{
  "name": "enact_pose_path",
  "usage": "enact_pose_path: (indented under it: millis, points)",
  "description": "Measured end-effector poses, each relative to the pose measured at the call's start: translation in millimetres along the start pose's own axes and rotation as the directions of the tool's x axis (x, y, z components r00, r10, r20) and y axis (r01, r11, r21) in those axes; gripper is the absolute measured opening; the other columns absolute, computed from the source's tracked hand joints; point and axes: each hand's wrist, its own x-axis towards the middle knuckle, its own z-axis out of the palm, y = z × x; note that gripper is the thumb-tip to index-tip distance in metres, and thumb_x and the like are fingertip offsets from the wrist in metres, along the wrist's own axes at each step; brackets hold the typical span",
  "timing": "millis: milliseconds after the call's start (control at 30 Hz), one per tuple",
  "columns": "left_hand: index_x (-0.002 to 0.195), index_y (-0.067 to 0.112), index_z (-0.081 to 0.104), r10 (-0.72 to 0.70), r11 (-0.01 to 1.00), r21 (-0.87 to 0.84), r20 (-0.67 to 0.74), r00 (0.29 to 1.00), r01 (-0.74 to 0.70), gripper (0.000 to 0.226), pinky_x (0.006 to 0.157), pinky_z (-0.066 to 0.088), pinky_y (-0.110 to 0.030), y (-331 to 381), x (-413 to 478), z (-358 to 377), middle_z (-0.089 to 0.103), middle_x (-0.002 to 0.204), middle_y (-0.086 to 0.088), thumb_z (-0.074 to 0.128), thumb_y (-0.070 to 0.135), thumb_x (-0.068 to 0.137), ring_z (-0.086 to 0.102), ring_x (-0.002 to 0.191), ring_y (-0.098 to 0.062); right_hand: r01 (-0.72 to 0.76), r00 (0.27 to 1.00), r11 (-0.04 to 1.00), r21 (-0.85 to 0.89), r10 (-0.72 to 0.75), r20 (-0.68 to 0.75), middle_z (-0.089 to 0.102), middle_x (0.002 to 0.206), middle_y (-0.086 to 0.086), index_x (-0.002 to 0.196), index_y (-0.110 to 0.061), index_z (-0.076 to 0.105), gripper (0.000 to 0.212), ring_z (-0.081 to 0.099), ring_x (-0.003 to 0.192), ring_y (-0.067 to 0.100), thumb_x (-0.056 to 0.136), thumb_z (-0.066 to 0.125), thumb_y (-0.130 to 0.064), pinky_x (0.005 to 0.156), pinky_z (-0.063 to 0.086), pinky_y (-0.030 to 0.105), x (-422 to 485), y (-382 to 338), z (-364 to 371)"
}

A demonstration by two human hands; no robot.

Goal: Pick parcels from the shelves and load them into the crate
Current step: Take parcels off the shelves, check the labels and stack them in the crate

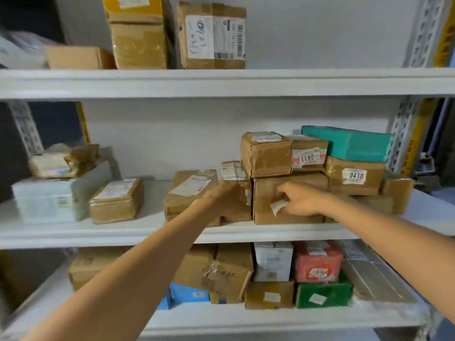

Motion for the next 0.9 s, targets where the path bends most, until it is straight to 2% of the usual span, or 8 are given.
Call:
enact_pose_path:
  millis: [100,167,267,333,667,767,833,900]
  points:
    - [0.102,0.026,0.071,-0.079,0.996,0.042,-0.021,0.997,0.08,0.023,0.07,0.052,-0.027,-22,-23,-6,0.067,0.103,0.004,0.065,0.037,0.084,0.061,0.086,-0.015,0.081,0.997,0.995,0.067,-0.08,-0.017,0.064,0.11,-0.001,0.11,-0.016,0.062,0.03,0.058,0.092,0.016,0.083,0.069,-0.026,0.07,0.045,0.028,2,-27,7]
    - [0.104,0.03,0.07,-0.094,0.989,0.113,-0.031,0.995,0.097,0.025,0.063,0.047,-0.023,-34,-37,-8,0.066,0.103,0.004,0.062,0.042,0.084,0.06,0.086,-0.016,0.121,0.993,0.986,0.114,-0.12,-0.023,0.063,0.106,-0.004,0.114,-0.016,0.062,0.036,0.056,0.088,0.013,0.081,0.072,-0.026,0.065,0.043,0.024,3,-44,12]
    - [0.113,0.03,0.065,-0.123,0.986,0.111,-0.041,0.992,0.127,0.03,0.08,0.053,-0.03,-59,-52,-8,0.065,0.113,0.003,0.061,0.042,0.086,0.061,0.099,-0.021,0.131,0.991,0.983,0.13,-0.131,-0.012,0.061,0.102,-0.002,0.114,-0.012,0.058,0.038,0.058,0.089,0.018,0.082,0.071,-0.028,0.069,0.048,0.028,7,-67,18]
    - [0.113,0.03,0.064,-0.151,0.984,0.088,-0.047,0.987,0.154,0.03,0.08,0.052,-0.03,-75,-59,-10,0.064,0.114,0.004,0.064,0.04,0.085,0.061,0.098,-0.019,0.135,0.991,0.982,0.132,-0.133,-0.02,0.057,0.1,-0.003,0.109,-0.016,0.056,0.034,0.056,0.093,0.021,0.081,0.07,-0.03,0.068,0.045,0.031,11,-77,19]
    - [0.104,0.028,0.069,-0.145,0.989,-0.007,-0.143,0.979,0.145,0.024,0.085,0.057,-0.038,-156,-70,-27,0.067,0.113,0.001,0.07,0.041,0.085,0.066,0.095,-0.019,0.035,0.999,0.968,0.248,-0.024,-0.044,0.055,0.126,0.004,0.133,-0.015,0.048,0.06,0.054,0.111,0.019,0.082,0.073,-0.035,0.092,0.048,0.034,24,-131,30]
    - [0.109,0.024,0.066,-0.173,0.983,-0.103,-0.211,0.962,0.154,0.034,0.086,0.056,-0.038,-177,-68,-24,0.069,0.113,-0.003,0.076,0.039,0.08,0.065,0.096,-0.021,-0.013,0.998,0.941,0.338,0.033,-0.053,0.057,0.119,0.003,0.13,-0.014,0.047,0.057,0.055,0.1,0.015,0.082,0.073,-0.033,0.089,0.05,0.035,29,-143,37]
    - [0.117,0.017,0.061,-0.222,0.962,-0.217,-0.262,0.939,0.167,0.048,0.088,0.052,-0.033,-186,-64,-17,0.068,0.116,-0.006,0.077,0.041,0.078,0.062,0.097,-0.019,-0.044,0.99,0.909,0.414,0.096,-0.105,0.057,0.104,-0.002,0.129,-0.013,0.048,0.055,0.054,0.088,0.011,0.083,0.073,-0.03,0.077,0.05,0.029,32,-150,44]
    - [0.126,0.012,0.057,-0.271,0.907,-0.385,-0.213,0.939,0.174,0.059,0.087,0.048,-0.029,-187,-59,-10,0.064,0.122,-0.008,0.074,0.043,0.08,0.059,0.101,-0.02,-0.085,0.97,0.875,0.477,0.181,-0.16,0.054,0.093,-0.004,0.129,-0.011,0.048,0.053,0.053,0.08,0.01,0.084,0.071,-0.028,0.065,0.046,0.026,36,-157,51]
